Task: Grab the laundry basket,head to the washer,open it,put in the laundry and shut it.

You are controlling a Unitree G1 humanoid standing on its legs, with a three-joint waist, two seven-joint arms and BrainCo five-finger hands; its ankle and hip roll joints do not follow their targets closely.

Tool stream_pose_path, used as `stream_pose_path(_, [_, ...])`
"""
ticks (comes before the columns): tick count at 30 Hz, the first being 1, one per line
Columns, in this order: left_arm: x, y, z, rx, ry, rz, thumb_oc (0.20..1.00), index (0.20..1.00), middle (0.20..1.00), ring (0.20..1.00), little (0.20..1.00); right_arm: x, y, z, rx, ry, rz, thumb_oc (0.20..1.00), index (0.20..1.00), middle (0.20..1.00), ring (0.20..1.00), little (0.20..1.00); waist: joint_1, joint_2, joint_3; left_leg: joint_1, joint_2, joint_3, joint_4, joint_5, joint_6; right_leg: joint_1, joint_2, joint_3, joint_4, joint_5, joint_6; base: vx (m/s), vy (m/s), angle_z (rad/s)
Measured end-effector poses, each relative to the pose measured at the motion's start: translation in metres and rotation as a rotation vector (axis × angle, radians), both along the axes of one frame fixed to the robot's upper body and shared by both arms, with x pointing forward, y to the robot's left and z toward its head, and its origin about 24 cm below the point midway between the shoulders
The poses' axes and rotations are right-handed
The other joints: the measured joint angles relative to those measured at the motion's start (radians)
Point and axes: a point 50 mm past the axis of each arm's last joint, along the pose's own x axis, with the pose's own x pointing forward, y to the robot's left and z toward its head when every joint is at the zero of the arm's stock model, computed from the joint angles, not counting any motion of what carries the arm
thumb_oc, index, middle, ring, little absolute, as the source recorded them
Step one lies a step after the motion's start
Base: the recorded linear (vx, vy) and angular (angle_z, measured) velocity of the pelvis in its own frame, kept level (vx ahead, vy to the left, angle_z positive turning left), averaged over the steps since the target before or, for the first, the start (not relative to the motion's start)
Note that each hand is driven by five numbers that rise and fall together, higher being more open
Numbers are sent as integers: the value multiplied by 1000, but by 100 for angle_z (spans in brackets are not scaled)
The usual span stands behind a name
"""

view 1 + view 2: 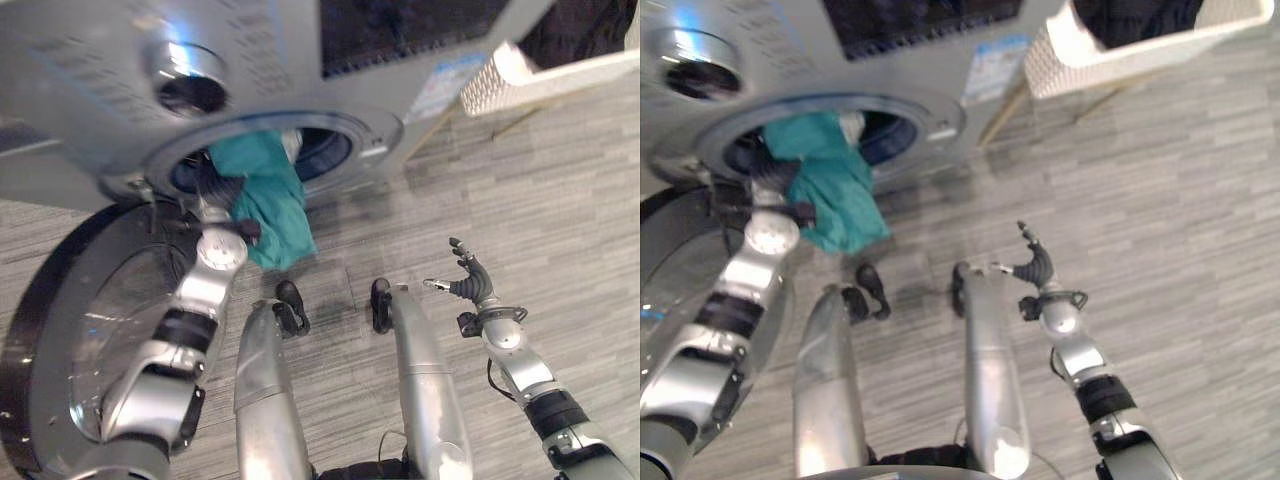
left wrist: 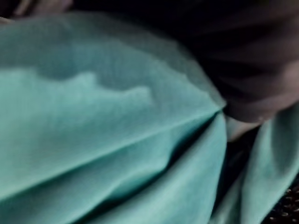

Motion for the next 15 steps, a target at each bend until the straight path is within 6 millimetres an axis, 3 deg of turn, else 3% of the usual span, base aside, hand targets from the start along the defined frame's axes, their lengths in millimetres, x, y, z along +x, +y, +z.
stream_pose_path(5, [7,13,81,177,-193,141,200,200,200,200,200,-8,-5,-2,9,-7,17,1000,1000,1000,1000,1000,-10,5,3,-168,14,-34,74,-3,4,-174,11,-8,100,-19,-17,8,-9,-3])
stream_pose_path(7, [7,16,96,238,-228,195,200,200,200,200,200,-9,-6,1,23,-28,23,1000,1000,1000,1000,1000,-14,18,0,-193,14,-48,79,2,4,-194,11,-19,105,-20,-24,3,-7,3])
stream_pose_path(13, [-7,18,179,415,-453,371,200,200,200,200,200,-8,-16,18,-8,-107,62,1000,1000,1000,1000,1000,-14,27,-1,-299,14,-78,103,17,-1,-278,10,-51,121,-12,-43,5,-3,4])
stream_pose_path(15, [-10,18,191,424,-485,392,200,200,200,200,200,-7,-15,19,2,-109,66,1000,1000,1000,1000,1000,-15,28,-1,-315,16,-82,113,18,-5,-289,10,-57,127,-12,-46,0,0,0])
